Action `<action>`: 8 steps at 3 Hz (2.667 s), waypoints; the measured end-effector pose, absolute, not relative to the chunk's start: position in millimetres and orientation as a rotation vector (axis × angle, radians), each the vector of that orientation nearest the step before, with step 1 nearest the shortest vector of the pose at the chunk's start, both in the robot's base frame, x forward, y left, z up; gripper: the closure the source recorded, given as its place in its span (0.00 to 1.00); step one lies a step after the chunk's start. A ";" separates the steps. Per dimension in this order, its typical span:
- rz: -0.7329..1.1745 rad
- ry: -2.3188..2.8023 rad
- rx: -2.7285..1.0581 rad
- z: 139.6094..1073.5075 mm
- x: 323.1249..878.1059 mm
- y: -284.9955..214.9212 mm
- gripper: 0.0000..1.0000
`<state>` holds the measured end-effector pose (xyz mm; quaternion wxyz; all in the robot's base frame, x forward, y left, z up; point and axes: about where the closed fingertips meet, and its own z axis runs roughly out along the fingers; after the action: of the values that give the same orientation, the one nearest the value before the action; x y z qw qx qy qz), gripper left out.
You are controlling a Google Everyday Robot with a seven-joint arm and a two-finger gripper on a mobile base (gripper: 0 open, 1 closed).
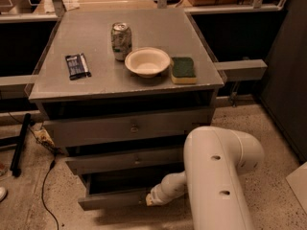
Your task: Close bottom drawer
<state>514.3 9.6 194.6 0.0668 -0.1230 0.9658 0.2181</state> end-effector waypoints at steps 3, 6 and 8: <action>0.635 2.993 -0.265 200.2 474.9 -38.8 1.00; 0.584 2.950 -0.155 153.0 538.3 -19.9 1.00; 0.565 2.937 -0.171 150.6 542.6 -10.7 1.00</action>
Offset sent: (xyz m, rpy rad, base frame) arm -0.0323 -0.0407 0.0135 -0.0224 0.0512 -0.0400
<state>542.6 -10.7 150.6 0.0730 -0.0569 0.9778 0.1881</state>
